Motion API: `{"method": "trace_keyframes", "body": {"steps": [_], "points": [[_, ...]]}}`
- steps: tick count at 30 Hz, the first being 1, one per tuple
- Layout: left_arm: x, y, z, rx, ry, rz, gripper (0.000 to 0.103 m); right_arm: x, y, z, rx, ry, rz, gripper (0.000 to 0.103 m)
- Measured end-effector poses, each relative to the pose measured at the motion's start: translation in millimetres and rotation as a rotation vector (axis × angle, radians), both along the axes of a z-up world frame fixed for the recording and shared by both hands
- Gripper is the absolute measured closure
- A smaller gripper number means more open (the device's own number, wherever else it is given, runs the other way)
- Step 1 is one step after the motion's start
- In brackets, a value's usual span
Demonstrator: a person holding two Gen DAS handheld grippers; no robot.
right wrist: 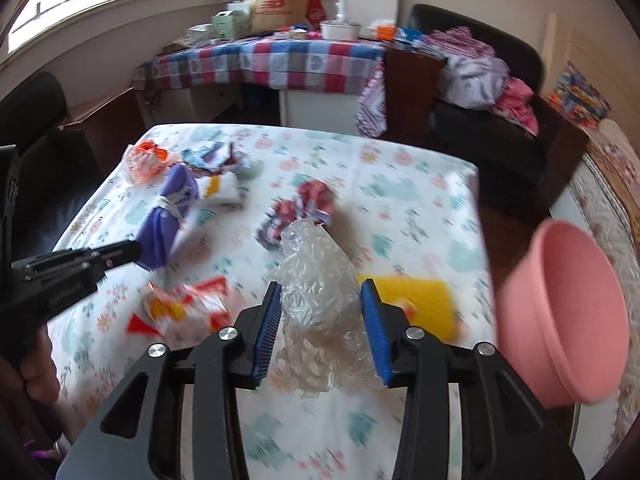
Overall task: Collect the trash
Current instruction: 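Grasp the purple cloth with the left tool while the right grasps bubble wrap, then lift the bubble wrap with the right tool while the left releases the purple cloth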
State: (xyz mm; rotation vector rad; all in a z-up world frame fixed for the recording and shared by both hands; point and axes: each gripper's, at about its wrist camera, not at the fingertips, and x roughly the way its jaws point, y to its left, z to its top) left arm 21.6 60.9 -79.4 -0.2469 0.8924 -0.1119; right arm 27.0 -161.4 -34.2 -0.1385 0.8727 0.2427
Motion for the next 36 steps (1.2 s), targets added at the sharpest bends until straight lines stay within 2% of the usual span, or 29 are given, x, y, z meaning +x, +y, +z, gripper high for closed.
{"method": "trace_keyframes", "body": {"steps": [3, 6, 7, 8, 10, 18, 20, 22, 23, 25, 36], "points": [[-1.2, 0.0, 4.7, -0.015, -0.007, -0.009, 0.095, -13.1, -18.7, -2.4, -0.004, 0.018, -0.043, 0.062], [-1.4, 1.6, 12.4, -0.034, -0.029, 0.002, 0.086, -24.0, -34.6, -5.8, -0.001, 0.038, -0.077, 0.062], [-0.3, 1.4, 14.8, -0.031, -0.033, 0.003, 0.07, -27.5, -38.0, -7.2, 0.0, 0.043, -0.087, 0.062], [1.1, 1.4, 16.9, -0.022, -0.039, 0.006, 0.06, -31.0, -43.6, -8.2, 0.003, 0.049, -0.1, 0.062], [5.2, -1.2, 19.4, 0.005, -0.047, 0.009, 0.059, -37.5, -54.3, -10.5, 0.019, 0.06, -0.125, 0.062], [27.9, -20.8, 4.6, 0.079, 0.014, -0.05, 0.059, -54.6, -79.5, -19.8, 0.042, 0.084, -0.193, 0.062], [30.9, -26.8, 3.8, 0.093, 0.001, -0.064, 0.06, -57.4, -81.7, -18.9, 0.033, 0.077, -0.199, 0.062], [33.5, -31.4, 4.2, 0.11, -0.007, -0.073, 0.062, -60.3, -84.9, -17.5, 0.024, 0.067, -0.206, 0.062], [35.2, -33.4, 4.4, 0.108, -0.012, -0.082, 0.079, -61.1, -87.0, -17.9, 0.025, 0.065, -0.209, 0.062], [37.1, -38.7, 4.9, 0.113, -0.019, -0.102, 0.101, -61.5, -91.6, -17.7, 0.04, 0.064, -0.216, 0.062], [18.0, -32.6, 35.8, 0.078, -0.115, -0.092, 0.103, -59.3, -103.9, -12.1, 0.103, 0.053, -0.23, 0.062]]}}
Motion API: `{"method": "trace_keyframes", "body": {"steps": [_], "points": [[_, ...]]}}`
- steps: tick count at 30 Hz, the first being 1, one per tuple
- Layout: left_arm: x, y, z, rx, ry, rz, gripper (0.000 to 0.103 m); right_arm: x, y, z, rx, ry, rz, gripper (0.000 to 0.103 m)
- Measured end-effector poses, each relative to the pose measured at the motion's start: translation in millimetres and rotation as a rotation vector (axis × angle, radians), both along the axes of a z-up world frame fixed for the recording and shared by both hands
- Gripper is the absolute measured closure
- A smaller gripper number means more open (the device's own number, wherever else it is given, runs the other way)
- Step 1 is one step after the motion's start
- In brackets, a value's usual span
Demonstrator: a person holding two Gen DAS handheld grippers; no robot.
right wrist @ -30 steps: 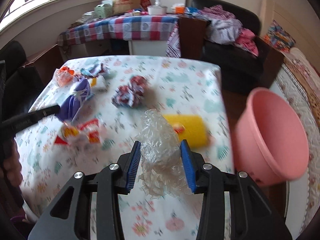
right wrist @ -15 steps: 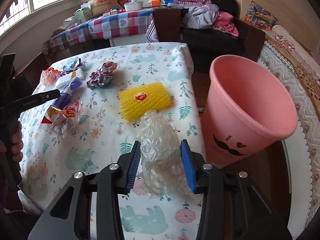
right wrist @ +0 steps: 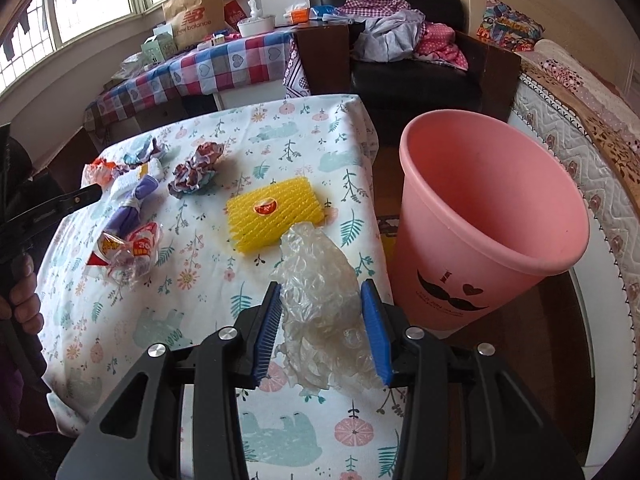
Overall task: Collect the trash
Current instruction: 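Lift the bubble wrap with the right tool while the left releases the purple cloth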
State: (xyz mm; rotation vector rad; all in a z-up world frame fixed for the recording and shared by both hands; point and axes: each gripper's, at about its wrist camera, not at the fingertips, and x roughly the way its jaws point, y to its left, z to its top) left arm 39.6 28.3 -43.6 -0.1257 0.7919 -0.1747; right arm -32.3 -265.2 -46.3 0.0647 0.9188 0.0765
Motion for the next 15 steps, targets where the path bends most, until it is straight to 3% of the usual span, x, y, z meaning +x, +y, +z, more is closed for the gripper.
{"method": "trace_keyframes", "body": {"steps": [5, 7, 9, 11, 15], "points": [[-16.8, 5.5, 12.9, -0.017, -0.035, -0.02, 0.103, -1.4, 2.3, 3.2, 0.014, -0.011, 0.011, 0.062], [-18.2, 5.2, 13.1, -0.036, -0.006, -0.027, 0.101, -2.4, 2.9, 3.3, 0.016, -0.013, 0.014, 0.062], [-21.7, -1.0, 11.2, -0.058, 0.021, -0.052, 0.09, -3.1, 1.9, 3.4, 0.023, -0.011, 0.016, 0.062], [-28.8, -12.9, 10.5, -0.063, 0.026, -0.11, 0.062, -4.4, 1.4, 3.9, 0.027, -0.011, 0.016, 0.062], [-43.5, -46.4, 7.5, 0.03, 0.019, -0.258, 0.058, -4.6, -0.9, 2.3, 0.03, 0.012, 0.016, 0.062]]}}
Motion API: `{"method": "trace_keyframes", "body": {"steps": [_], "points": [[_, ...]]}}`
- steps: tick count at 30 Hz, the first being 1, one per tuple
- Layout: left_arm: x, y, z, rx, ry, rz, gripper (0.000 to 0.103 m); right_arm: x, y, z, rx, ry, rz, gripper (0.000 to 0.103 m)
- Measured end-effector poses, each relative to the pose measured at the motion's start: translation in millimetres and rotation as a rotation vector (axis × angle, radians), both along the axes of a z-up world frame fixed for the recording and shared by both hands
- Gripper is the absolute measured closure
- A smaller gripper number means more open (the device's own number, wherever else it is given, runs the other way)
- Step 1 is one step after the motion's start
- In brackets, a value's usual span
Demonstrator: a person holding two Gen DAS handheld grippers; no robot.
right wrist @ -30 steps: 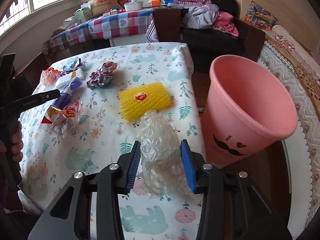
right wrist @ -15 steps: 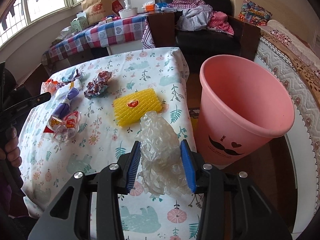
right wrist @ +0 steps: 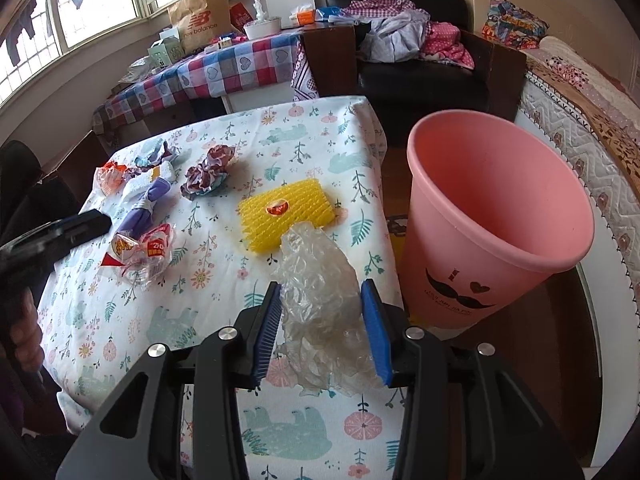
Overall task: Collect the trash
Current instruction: 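Lift the bubble wrap with the right tool while the left releases the purple cloth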
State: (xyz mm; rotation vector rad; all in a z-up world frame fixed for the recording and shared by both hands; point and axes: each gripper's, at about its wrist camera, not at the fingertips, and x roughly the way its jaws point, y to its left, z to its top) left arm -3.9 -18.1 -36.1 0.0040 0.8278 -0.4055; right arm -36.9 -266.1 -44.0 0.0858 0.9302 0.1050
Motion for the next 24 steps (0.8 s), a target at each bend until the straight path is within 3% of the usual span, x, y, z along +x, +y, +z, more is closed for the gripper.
{"method": "trace_keyframes", "body": {"steps": [4, 8, 9, 10, 11, 13, 24], "points": [[-3.1, -22.0, -10.5, 0.143, -0.028, -0.034, 0.057, -1.5, -6.0, -2.0, 0.006, 0.025, -0.021, 0.062], [-1.7, -29.1, -15.0, 0.192, -0.064, -0.058, 0.058, -6.4, -14.8, -0.2, 0.0, 0.025, -0.051, 0.062], [0.0, -30.6, -16.4, 0.205, -0.066, -0.062, 0.061, -8.0, -17.3, 0.5, 0.001, 0.022, -0.06, 0.062], [0.5, -30.6, -16.9, 0.209, -0.069, -0.061, 0.074, -9.1, -19.4, 0.8, 0.003, 0.02, -0.066, 0.062], [1.9, -30.4, -17.0, 0.208, -0.069, -0.058, 0.09, -10.5, -22.3, 1.4, 0.005, 0.017, -0.075, 0.062], [4.0, -28.4, -15.4, 0.188, -0.061, -0.049, 0.103, -12.7, -27.7, 1.8, 0.008, 0.013, -0.09, 0.062], [1.1, -46.8, 24.8, 0.094, -0.165, -0.053, 0.103, -17.9, -60.8, 14.9, 0.03, -0.056, -0.181, 0.062]]}}
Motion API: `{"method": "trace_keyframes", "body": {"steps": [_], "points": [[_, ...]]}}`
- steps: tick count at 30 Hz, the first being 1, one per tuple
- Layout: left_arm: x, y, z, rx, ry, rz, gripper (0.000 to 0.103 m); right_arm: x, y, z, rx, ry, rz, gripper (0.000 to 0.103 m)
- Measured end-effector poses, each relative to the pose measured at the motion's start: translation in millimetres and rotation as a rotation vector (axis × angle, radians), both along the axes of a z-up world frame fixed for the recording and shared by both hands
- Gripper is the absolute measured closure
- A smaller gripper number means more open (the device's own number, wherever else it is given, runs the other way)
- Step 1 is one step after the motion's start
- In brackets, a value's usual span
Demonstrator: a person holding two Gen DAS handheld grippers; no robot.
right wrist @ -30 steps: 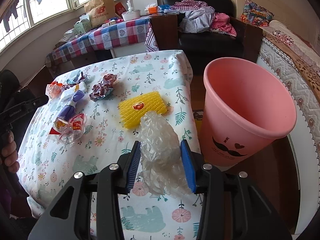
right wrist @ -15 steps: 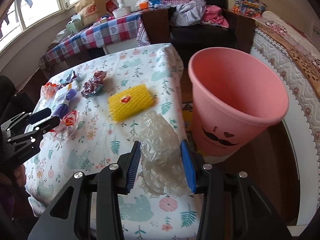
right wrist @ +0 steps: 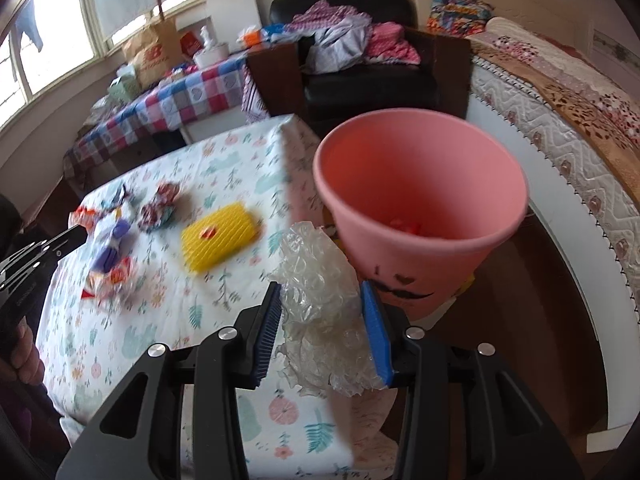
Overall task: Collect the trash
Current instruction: 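Lift the bubble wrap with the right tool while the left releases the purple cloth, then grasp the red-white snack bag on the table with the left tool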
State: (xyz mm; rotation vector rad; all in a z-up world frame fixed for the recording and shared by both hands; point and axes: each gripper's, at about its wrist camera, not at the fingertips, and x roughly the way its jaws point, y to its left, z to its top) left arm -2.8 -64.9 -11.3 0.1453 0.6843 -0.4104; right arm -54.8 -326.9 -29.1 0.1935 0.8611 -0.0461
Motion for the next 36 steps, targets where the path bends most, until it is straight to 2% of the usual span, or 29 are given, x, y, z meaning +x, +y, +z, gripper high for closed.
{"method": "trace_keyframes", "body": {"steps": [6, 10, 12, 13, 14, 15, 16, 20, 22, 24, 25, 30, 31, 36], "points": [[1.5, -9.7, 15.5, -0.022, -0.043, -0.01, 0.103, 0.8, -15.3, 11.1, 0.009, -0.058, -0.038, 0.062], [1.0, 0.1, 19.7, -0.039, -0.02, -0.019, 0.103, 2.6, -18.6, 10.9, 0.033, -0.072, -0.031, 0.062], [-0.4, 7.3, 17.6, -0.037, 0.004, -0.027, 0.1, 3.5, -16.8, 8.2, 0.04, -0.067, -0.024, 0.062], [-0.4, 10.2, 15.1, -0.035, 0.029, -0.04, 0.088, 3.6, -16.3, 7.2, 0.044, -0.064, -0.021, 0.062], [-0.7, 12.5, 12.7, -0.031, 0.049, -0.045, 0.062, 3.4, -15.3, 5.8, 0.048, -0.061, -0.017, 0.062], [-2.0, 14.9, 8.0, -0.019, 0.077, -0.053, 0.049, 4.0, -14.1, 4.4, 0.05, -0.057, -0.011, 0.062], [-4.0, 15.0, 3.5, -0.006, 0.087, -0.066, 0.043, 4.1, -12.8, 3.3, 0.05, -0.054, -0.008, 0.062], [-9.2, 4.2, -24.5, 0.143, 0.11, -0.143, 0.043, 5.3, -9.8, -1.1, 0.055, -0.041, -0.002, 0.062], [-8.1, -1.2, -40.2, 0.229, 0.104, -0.144, 0.043, 5.5, -8.4, -2.8, 0.058, -0.035, 0.001, 0.062], [-6.3, -4.2, -51.9, 0.297, 0.078, -0.137, 0.046, 5.2, -6.5, -3.9, 0.057, -0.032, 0.007, 0.062], [-5.0, -4.1, -54.4, 0.312, 0.063, -0.129, 0.058, 4.8, -5.7, -4.2, 0.057, -0.031, 0.01, 0.062], [3.8, 4.0, -46.4, 0.265, 0.052, -0.087, 0.073, 6.8, -4.3, -4.5, 0.06, -0.035, 0.023, 0.062], [4.8, 4.4, -44.3, 0.26, 0.048, -0.081, 0.103, 7.1, -4.0, -4.3, 0.06, -0.037, 0.024, 0.062], [10.9, 2.8, -20.5, 0.134, 0.039, -0.046, 0.103, 10.3, -3.2, -0.5, 0.057, -0.055, 0.036, 0.062]]}}
